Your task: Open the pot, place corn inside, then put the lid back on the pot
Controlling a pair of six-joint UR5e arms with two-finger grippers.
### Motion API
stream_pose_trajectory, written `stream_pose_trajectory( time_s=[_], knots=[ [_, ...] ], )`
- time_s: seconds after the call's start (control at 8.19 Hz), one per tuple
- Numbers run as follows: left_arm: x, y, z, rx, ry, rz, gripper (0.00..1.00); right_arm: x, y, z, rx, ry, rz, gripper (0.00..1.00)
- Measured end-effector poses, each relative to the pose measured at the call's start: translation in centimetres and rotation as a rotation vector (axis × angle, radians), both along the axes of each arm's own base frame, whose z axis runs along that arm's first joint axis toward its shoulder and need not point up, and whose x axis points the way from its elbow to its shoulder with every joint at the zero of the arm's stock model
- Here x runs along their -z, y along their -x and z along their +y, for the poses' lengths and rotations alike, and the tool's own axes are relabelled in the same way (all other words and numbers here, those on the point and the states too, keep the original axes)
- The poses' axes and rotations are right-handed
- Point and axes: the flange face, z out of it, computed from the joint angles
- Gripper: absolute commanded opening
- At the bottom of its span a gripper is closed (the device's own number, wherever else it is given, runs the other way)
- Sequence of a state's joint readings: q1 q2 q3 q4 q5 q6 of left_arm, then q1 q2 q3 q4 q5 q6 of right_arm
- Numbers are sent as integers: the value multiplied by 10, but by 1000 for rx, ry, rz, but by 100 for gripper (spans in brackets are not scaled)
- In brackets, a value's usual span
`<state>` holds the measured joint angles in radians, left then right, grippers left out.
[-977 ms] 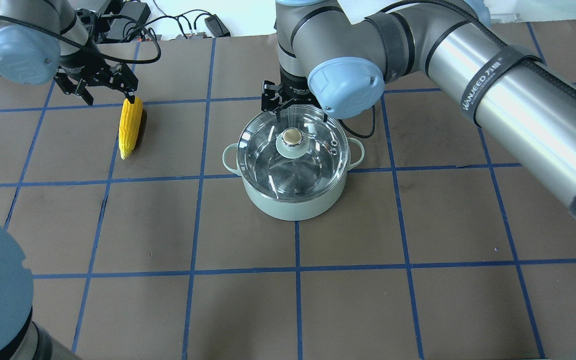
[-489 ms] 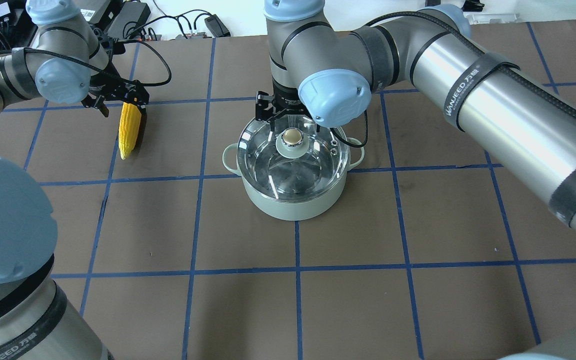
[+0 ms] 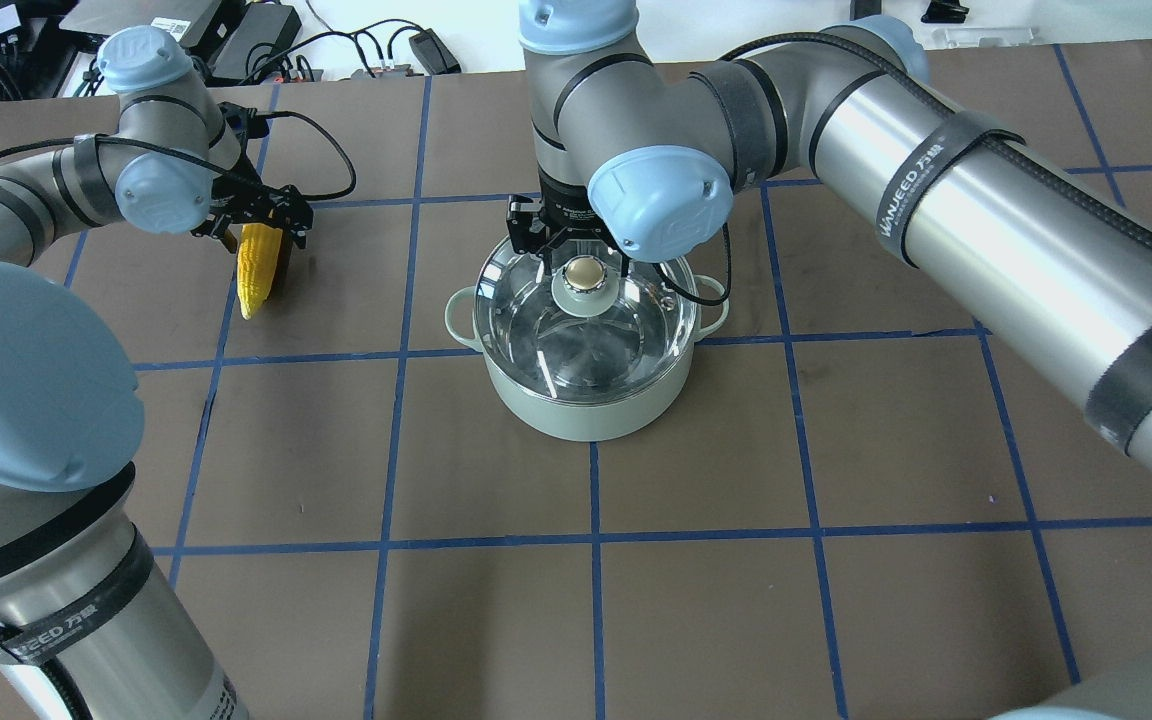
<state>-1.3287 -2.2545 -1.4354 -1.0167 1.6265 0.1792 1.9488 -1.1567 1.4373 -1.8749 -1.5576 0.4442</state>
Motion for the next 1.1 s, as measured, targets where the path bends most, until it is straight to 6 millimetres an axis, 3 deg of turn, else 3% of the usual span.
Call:
stream_pose_trajectory(
  time_s=[0.12, 0.24, 0.49, 0.73, 0.98, 1.1],
  knots=[
    [9, -2, -1, -1, -2, 0, 27, 1, 0, 1, 8, -6, 2, 41],
    [13, -2, -2, 1, -2, 0, 0, 1, -1, 2, 16, -10, 3, 40],
    [14, -5, -2, 2, -6, -19, 0, 1, -1, 3, 22, -12, 5, 38],
    [3, -10, -1, 1, -5, -76, 0, -12, 0, 4, 16, 6, 5, 38],
    [-31, -10, 3, -3, 19, -98, 0, -46, 15, 10, 8, 38, 4, 38],
    [-53, -6, 9, -6, 25, -96, 0, -67, 33, 12, -1, 51, 11, 38]
  ],
)
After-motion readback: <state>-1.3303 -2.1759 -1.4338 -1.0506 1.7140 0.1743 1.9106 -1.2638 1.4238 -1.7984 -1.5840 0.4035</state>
